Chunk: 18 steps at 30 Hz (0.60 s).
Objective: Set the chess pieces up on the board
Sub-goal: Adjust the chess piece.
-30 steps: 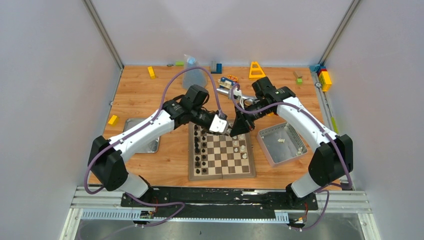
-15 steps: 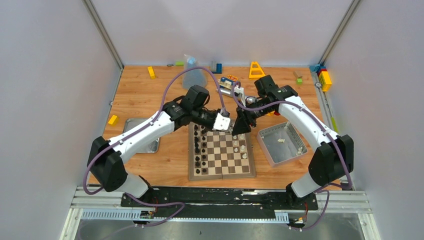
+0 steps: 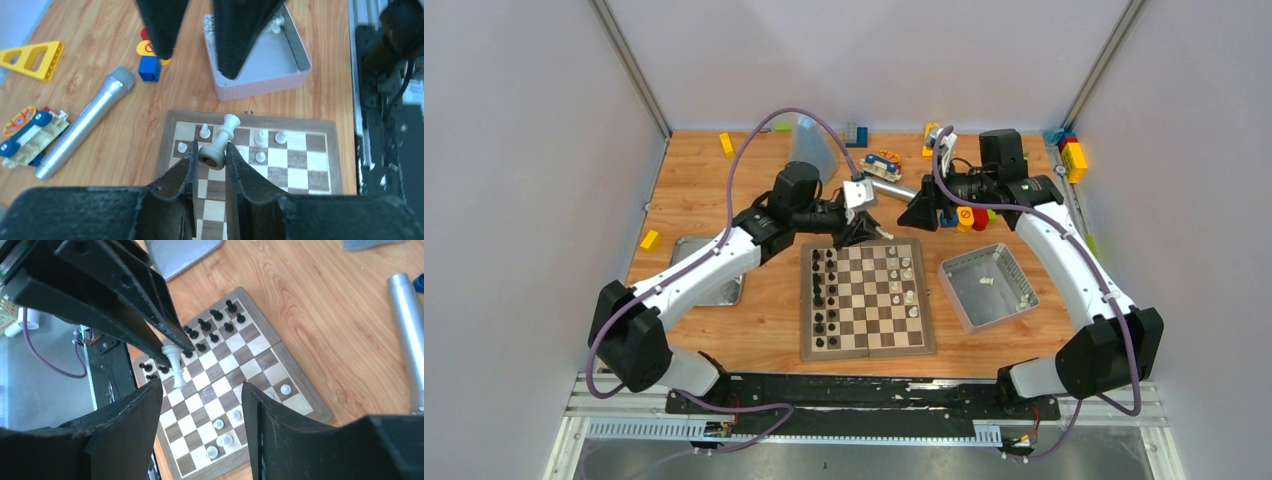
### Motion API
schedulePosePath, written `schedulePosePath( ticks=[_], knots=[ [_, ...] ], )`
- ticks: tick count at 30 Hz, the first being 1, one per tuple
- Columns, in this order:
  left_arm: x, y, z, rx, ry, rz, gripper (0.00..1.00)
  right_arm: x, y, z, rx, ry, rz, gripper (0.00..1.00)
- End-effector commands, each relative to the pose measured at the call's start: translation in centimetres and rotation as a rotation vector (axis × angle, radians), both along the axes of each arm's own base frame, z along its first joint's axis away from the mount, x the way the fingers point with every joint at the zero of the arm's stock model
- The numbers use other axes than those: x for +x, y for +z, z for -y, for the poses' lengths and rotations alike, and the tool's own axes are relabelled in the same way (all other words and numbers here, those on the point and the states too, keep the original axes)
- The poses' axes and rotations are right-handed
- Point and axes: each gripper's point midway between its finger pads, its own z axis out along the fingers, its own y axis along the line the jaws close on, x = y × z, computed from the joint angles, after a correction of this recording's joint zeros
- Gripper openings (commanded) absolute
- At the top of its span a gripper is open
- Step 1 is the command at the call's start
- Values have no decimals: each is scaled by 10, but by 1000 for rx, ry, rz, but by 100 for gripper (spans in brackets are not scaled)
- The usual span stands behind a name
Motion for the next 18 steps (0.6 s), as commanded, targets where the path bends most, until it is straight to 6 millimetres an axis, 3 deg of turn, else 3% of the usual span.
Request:
schedulePosePath(
  ticks=[1, 10, 18],
  knots=[
    [9, 45, 3, -214, 91, -141, 7, 11, 19, -10, 102, -39, -5, 61],
    [15, 45, 5, -279, 143, -240, 7, -3, 11, -21, 181, 55, -97, 60],
    [19, 43, 6, -298, 157, -267, 7, -8, 8, -23, 203, 89, -111, 52]
  ],
)
